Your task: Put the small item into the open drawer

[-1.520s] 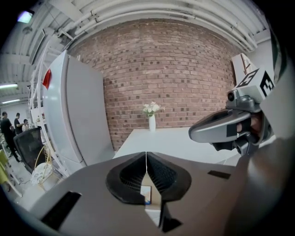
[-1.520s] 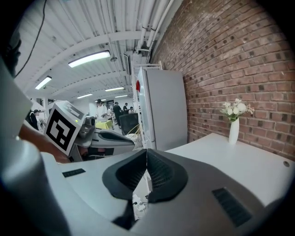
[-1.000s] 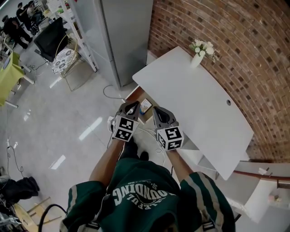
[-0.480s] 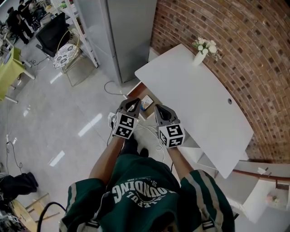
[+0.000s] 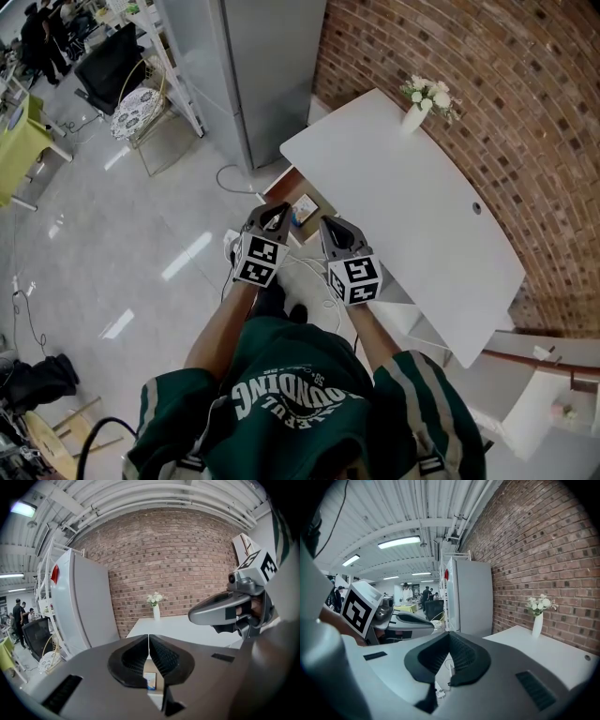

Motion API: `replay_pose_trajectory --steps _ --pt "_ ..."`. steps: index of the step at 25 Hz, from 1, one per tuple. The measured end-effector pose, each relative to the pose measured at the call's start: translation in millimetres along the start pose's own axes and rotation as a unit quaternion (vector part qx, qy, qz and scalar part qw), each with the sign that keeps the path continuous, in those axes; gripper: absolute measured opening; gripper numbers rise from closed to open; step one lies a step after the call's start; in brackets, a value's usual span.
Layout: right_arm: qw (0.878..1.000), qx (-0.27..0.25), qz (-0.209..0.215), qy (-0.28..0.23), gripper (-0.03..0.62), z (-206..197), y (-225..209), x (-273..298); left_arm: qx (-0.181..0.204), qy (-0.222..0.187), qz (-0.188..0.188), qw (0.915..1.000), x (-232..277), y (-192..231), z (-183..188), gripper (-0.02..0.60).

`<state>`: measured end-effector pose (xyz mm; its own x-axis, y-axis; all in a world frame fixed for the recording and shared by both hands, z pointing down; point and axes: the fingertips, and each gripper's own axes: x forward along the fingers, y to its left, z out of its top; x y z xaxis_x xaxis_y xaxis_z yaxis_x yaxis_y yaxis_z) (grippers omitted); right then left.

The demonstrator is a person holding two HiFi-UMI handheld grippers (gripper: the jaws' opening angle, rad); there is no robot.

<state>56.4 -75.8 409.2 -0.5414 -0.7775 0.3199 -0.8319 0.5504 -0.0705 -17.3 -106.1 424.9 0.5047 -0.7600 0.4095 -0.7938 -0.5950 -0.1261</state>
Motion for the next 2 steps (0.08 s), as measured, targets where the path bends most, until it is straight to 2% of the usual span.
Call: replay_pose_trajectory --steps 2 --pt "1.000 0.000 0.001 0.002 0.025 -2.3 0.9 -0.1 -0.002 0.002 0.000 1.0000 -0.1 -1.4 -3.0 0.018"
